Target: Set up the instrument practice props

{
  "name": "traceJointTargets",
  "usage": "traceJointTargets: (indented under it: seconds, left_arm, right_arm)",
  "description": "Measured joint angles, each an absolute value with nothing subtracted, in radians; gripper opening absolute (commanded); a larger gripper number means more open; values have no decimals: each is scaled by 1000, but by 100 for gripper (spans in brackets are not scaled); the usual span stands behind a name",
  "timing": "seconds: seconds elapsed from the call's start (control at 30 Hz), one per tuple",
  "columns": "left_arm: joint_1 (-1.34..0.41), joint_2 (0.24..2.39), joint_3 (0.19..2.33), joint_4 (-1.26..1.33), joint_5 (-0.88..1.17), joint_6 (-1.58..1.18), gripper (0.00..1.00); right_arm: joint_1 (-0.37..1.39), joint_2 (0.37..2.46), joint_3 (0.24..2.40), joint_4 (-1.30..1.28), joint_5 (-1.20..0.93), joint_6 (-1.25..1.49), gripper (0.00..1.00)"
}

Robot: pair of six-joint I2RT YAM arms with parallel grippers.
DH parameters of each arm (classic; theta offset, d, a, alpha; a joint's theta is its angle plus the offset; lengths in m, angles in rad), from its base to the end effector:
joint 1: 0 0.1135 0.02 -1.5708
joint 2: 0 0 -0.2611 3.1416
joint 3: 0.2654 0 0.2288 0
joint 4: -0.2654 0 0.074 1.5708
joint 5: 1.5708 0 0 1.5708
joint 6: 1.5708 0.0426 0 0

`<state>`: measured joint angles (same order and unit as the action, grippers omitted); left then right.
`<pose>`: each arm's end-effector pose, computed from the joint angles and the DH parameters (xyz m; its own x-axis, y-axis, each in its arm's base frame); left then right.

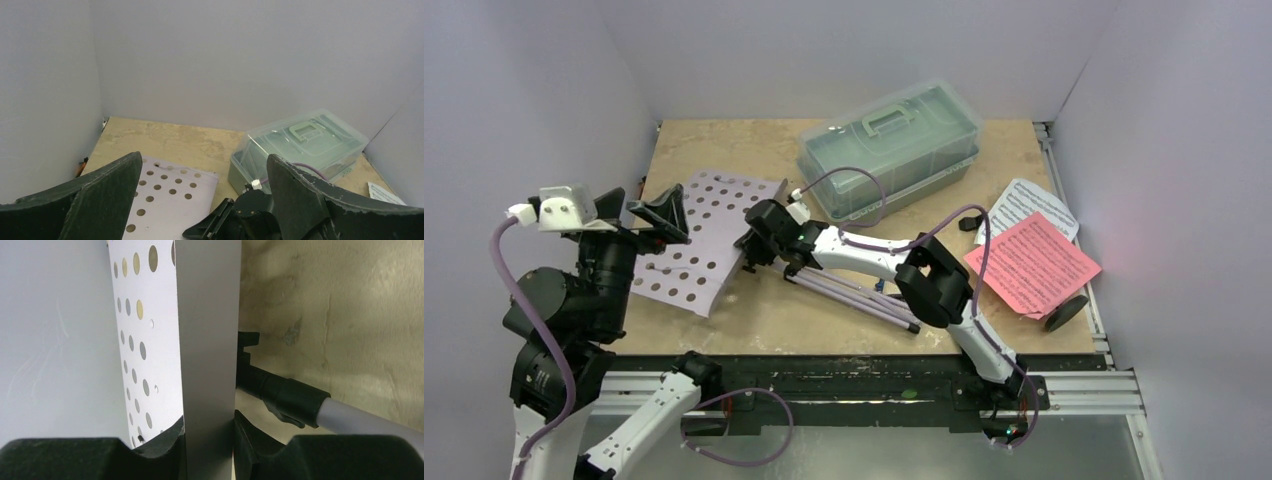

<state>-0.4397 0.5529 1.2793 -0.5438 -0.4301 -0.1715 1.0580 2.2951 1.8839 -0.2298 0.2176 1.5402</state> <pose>0.0382 0.0017 0.4626 0.1592 -0.2463 -0.9560 0.0437 0.9692 -0.2424 0.2592 0.4417 0.2067 -0.7745 0.6136 -0.1536 0.2698 0.5401 0.7972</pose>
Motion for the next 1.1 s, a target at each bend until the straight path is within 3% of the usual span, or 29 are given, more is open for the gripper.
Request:
traceJointTargets:
  seconds: [0.53, 1.1]
  left_arm:
    - [-440, 569, 1490, -541, -428, -223, 90]
    - [-440, 573, 1610, -481, -352, -323, 91]
  right_arm:
    - [1060, 2168, 1856, -142, 118, 1613, 0]
    - [1060, 2171, 2201, 104, 159, 1656, 0]
